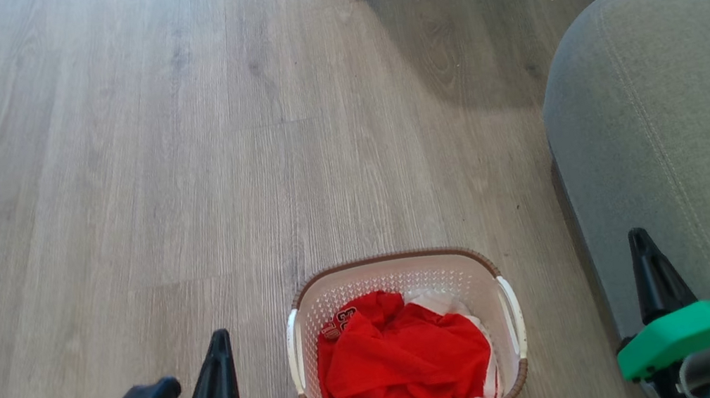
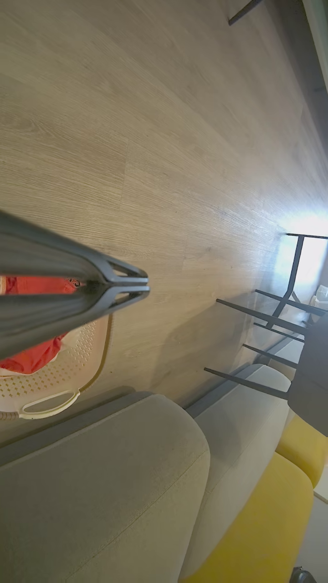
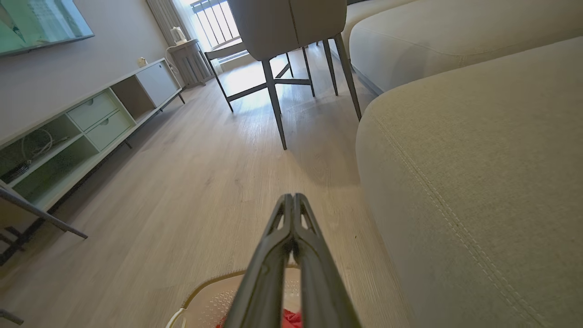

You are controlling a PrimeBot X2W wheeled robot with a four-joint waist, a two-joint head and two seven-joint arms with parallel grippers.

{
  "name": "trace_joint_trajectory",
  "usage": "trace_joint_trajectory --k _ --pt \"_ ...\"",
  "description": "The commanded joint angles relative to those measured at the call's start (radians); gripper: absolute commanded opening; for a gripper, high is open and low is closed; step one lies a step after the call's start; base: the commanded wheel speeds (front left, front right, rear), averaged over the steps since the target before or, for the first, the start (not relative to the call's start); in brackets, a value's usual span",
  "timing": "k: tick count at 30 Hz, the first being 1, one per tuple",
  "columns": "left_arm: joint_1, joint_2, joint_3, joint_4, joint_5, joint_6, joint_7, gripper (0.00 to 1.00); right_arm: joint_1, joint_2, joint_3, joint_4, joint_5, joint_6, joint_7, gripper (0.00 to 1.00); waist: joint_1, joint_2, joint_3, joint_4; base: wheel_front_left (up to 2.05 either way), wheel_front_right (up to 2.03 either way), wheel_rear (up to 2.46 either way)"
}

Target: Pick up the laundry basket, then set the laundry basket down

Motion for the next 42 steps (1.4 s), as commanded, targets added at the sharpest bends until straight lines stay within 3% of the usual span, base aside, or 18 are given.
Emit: trace_joint_trajectory --k 1,42 --pt "-0.047 0.008 0.023 -0.026 -0.032 -0.009 0.003 0.0 -0.044 -0.012 -0.006 -0.026 0.031 0.001 0.006 0.0 0.0 0.0 0.0 -0.001 0.0 0.0 0.0" --pt "-0.093 0.021 0.122 -0.018 -0.522 -0.056 0.107 0.0 -0.089 -0.027 -0.044 0.027 0.491 0.003 0.111 0.0 0.0 0.0 -0.003 -0.035 0.0 0.0 0.0"
